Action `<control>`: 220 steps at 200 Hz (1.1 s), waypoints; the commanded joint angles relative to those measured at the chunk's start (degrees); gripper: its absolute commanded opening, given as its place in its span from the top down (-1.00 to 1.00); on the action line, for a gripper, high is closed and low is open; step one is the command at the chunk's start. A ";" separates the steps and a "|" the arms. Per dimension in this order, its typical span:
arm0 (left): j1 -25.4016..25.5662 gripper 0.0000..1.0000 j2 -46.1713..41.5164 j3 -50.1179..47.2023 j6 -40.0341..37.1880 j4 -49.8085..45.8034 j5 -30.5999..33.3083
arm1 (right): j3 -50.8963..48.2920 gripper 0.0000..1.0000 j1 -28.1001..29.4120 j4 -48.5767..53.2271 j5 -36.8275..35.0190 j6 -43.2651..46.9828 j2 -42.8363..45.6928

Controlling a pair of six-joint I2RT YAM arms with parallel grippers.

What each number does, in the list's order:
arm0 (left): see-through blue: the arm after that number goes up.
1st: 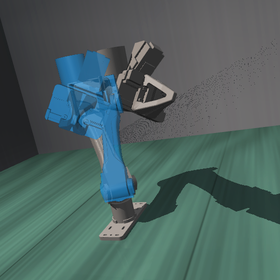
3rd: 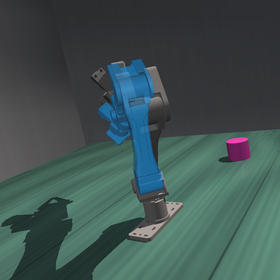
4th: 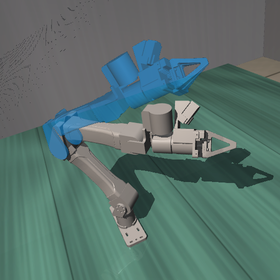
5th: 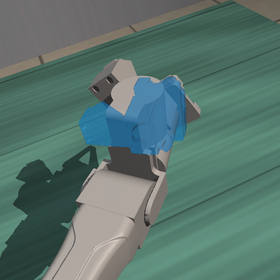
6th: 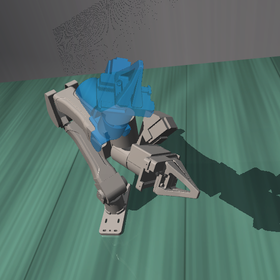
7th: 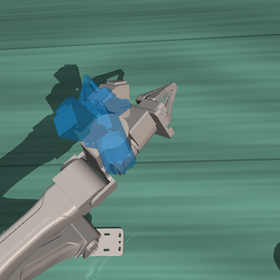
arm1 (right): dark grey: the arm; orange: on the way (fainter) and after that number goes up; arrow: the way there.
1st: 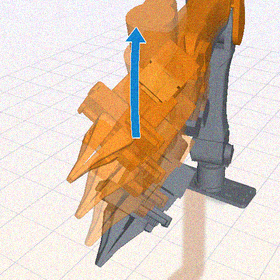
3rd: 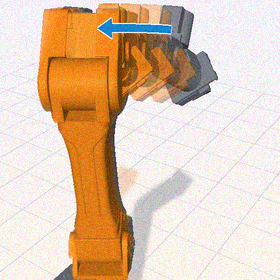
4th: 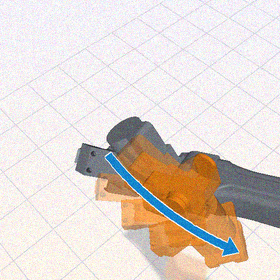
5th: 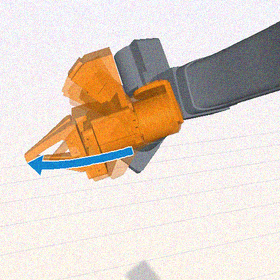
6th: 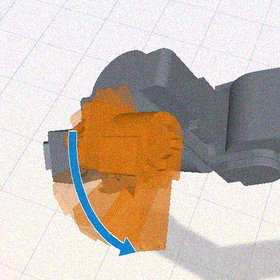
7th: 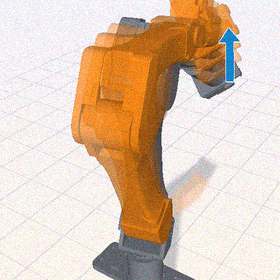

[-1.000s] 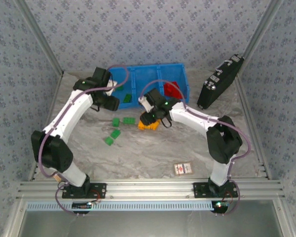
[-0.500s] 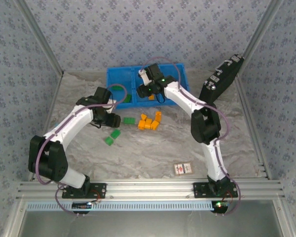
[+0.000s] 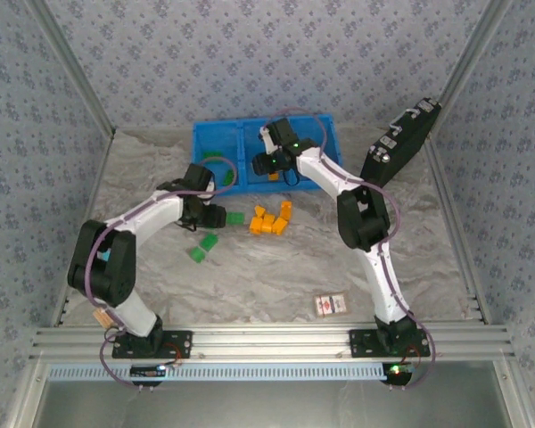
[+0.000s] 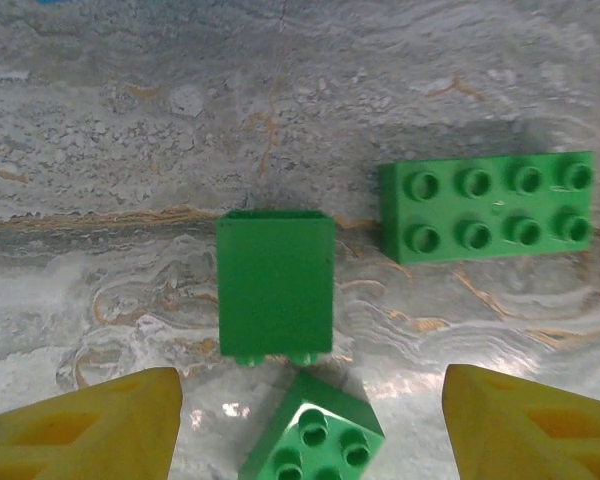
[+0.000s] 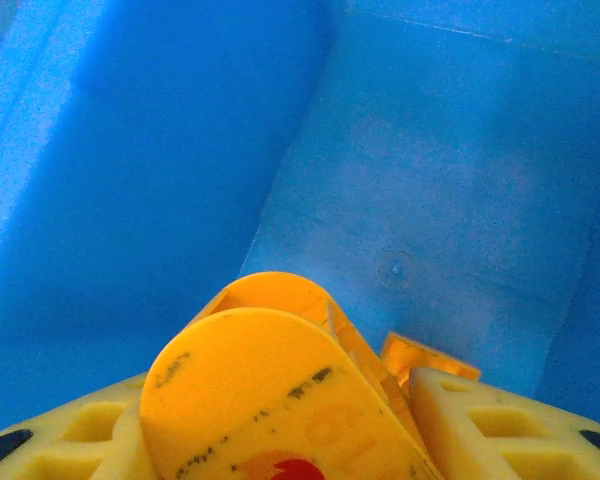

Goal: Sort the legos into containers by color
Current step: Place the lego in the container, then pick up the lego from the center of the table.

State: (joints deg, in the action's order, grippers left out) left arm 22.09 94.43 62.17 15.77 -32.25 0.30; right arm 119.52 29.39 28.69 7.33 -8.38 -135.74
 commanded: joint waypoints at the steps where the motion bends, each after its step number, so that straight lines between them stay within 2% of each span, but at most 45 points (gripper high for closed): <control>1: 0.28 -0.39 0.69 -0.42 1.29 3.13 2.08 | 1.86 0.23 0.57 -0.56 1.35 -0.59 -1.53; 45: 0.39 -0.38 4.63 0.39 1.94 4.24 2.74 | 0.82 0.03 0.74 -1.13 1.89 -0.23 -1.22; 86: 0.41 -0.33 6.57 0.49 1.86 4.80 3.77 | -0.35 -0.30 0.74 -1.67 1.63 -0.47 0.06; 100: 0.41 -0.32 7.06 0.58 1.81 4.95 4.01 | -1.25 -0.35 0.86 -2.29 1.89 -0.50 0.89; 220: 0.41 0.14 8.77 0.58 0.01 6.89 6.10 | -7.55 -0.33 2.69 -3.09 2.52 1.87 9.09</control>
State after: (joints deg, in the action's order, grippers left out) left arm 22.20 102.50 61.73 17.04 -26.65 5.56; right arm 112.73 31.38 25.41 8.91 -7.90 -130.13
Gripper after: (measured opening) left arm 0.454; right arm 0.667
